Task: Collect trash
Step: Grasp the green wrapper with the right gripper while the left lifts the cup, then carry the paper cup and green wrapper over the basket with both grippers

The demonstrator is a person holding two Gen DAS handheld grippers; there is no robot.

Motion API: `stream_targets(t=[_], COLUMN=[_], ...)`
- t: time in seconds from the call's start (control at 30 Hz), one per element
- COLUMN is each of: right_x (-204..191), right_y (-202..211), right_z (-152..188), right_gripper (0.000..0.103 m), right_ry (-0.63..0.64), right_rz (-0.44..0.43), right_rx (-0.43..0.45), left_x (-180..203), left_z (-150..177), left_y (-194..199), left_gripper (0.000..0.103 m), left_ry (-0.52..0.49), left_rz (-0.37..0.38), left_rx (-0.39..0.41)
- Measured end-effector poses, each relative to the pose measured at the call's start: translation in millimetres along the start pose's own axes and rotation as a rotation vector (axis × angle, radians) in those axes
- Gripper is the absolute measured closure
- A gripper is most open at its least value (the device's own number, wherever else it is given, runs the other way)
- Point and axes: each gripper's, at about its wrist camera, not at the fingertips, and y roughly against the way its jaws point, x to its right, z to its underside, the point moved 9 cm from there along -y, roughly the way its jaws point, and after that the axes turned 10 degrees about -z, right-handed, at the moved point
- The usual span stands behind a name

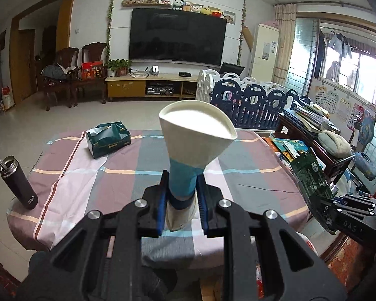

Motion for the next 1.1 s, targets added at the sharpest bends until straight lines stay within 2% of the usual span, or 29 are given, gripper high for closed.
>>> stream_targets(t=[0.17,0.37,0.9,1.03,1.1], right_x=[2,7,12,24,34], right_y=[49,84,86,76,61], right_z=[13,22,38,56,75], right_gripper=[0.091,0.091,0.091,0.091,0.091], right_ry=[-0.014,-0.015,0.016,0.01,-0.024], right_rz=[0.007,0.018,0.047,0.056,0.054], right_rx=[0.059,0.085,0.033,-0.022,-0.085], left_x=[21,30,32,43,50], left_z=[9,8,12,19,23], left_y=[47,79,73,71,70], left_gripper=[0.081,0.081,0.081,0.081,0.081], left_ry=[-0.039,-0.061,-0.06,-0.08,-0.091], left_rz=[0.025,0.04,0.067,0.094,0.11], left_rx=[0.028,0.062,0.035,0.017,0.006])
